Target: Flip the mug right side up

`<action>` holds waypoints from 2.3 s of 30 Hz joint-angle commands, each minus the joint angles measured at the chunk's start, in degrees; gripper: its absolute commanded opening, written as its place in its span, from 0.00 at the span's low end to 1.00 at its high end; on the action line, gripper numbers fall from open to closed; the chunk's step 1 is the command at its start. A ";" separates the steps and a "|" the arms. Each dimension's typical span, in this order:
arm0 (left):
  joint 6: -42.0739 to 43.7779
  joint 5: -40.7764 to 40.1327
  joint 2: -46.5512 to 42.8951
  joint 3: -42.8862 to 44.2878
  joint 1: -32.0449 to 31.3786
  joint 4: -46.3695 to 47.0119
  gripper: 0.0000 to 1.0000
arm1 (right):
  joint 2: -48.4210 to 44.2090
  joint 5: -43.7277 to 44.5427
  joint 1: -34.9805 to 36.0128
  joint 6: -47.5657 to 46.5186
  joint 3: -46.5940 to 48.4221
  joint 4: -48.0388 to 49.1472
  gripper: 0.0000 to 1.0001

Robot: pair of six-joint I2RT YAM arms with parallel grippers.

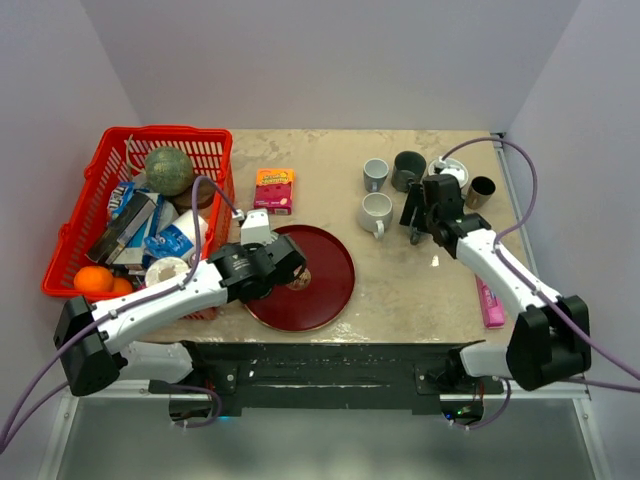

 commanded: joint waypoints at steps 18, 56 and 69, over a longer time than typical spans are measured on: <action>-17.43 -11.26 13.41 3.70 7.67 8.80 0.99 | -23.09 -14.78 -0.17 3.00 -2.40 -6.16 0.85; -14.52 8.52 22.29 0.00 6.80 25.18 0.94 | -26.87 -19.18 -0.17 1.50 -4.77 -5.90 0.86; -9.01 9.39 26.16 9.94 9.43 18.92 0.98 | -28.36 -19.18 -0.25 1.41 -4.51 -7.13 0.87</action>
